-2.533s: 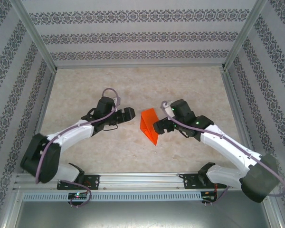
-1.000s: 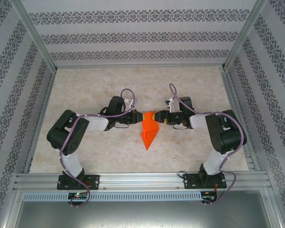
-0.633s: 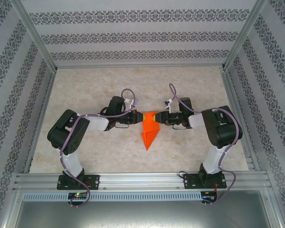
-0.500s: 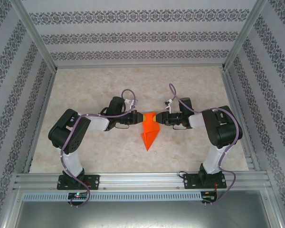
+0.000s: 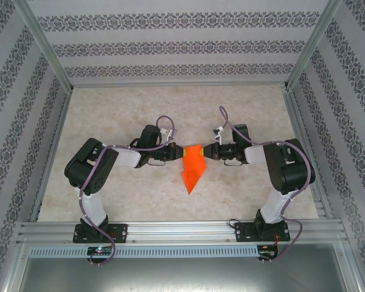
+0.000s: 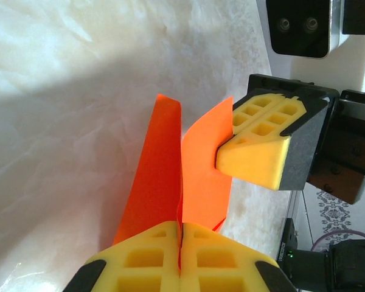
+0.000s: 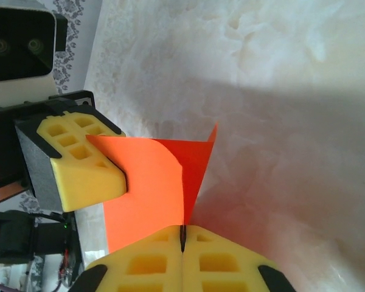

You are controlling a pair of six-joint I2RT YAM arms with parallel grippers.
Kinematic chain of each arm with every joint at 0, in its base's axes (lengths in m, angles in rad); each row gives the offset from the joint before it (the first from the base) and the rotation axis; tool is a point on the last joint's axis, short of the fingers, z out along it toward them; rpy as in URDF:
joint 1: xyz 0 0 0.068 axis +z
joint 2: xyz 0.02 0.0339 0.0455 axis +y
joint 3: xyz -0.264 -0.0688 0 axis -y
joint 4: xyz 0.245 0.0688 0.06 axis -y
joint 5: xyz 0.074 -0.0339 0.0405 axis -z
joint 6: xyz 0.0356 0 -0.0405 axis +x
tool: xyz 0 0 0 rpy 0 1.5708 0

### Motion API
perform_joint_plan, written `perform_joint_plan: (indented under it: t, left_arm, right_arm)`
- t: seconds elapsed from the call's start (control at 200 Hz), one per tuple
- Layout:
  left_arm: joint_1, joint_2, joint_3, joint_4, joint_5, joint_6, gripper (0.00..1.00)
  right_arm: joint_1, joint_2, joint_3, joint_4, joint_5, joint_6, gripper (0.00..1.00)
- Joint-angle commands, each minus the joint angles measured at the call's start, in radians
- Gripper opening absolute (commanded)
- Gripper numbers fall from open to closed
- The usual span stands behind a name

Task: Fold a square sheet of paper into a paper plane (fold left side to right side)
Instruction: Fold the wing for the fifth time at the center of the table.

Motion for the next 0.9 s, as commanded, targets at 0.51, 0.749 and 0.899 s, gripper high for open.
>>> perform_joint_plan:
  t: [0.51, 0.749, 0.899]
  left_arm:
    - [-0.158, -0.438, 0.106, -0.682, -0.605, 0.41, 0.68]
    - [-0.476, -0.378, 0.213, -0.876, -0.862, 0.36, 0.68]
    - [-0.58, -0.247, 0.306, -0.952, -0.961, 0.32, 0.7]
  right_arm:
    - [0.017, -0.115, 0.058, -0.285, 0.181, 0.111, 0.0]
    - [0.072, -0.118, 0.162, -0.417, 0.245, 0.155, 0.0]
    - [0.091, -0.108, 0.194, -0.453, 0.272, 0.193, 0.0]
